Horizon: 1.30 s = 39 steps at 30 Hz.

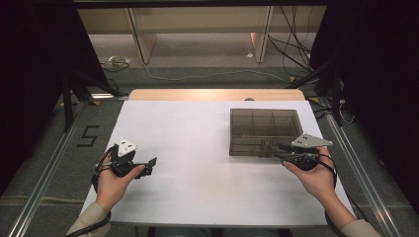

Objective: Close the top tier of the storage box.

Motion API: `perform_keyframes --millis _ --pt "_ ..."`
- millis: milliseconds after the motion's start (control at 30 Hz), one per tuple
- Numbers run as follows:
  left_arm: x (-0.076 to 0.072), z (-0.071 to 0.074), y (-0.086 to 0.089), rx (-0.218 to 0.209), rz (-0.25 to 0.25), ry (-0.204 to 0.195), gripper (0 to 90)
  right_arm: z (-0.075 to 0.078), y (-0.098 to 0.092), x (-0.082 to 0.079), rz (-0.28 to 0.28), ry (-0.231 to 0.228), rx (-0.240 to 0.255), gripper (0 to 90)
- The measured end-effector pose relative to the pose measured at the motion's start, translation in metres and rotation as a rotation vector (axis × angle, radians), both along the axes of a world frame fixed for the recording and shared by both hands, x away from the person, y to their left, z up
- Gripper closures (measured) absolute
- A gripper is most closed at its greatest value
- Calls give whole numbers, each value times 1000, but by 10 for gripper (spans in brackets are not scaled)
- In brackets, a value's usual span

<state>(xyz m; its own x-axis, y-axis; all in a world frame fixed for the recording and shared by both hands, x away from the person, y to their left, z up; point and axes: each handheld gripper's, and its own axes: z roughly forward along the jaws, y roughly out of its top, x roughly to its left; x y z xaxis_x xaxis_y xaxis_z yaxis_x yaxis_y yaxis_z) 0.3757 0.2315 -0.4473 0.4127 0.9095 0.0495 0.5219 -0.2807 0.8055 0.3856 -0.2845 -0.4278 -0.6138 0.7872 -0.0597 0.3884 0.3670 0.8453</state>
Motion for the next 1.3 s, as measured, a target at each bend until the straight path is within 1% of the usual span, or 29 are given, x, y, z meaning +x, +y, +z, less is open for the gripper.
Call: perform_keyframes --millis 233,400,700,900,1300 --pt "0 0 0 -1 0 0 85 0 0 -5 15 1 12 604" --pt "0 0 0 -2 -1 1 85 1 0 -8 27 2 29 572" --pt "0 0 0 -3 0 1 85 1 0 -13 41 6 51 496" --pt "0 0 0 -3 -1 1 85 0 1 -16 52 7 53 467" --pt "-1 0 0 -4 -2 2 85 1 0 -23 62 8 76 422"
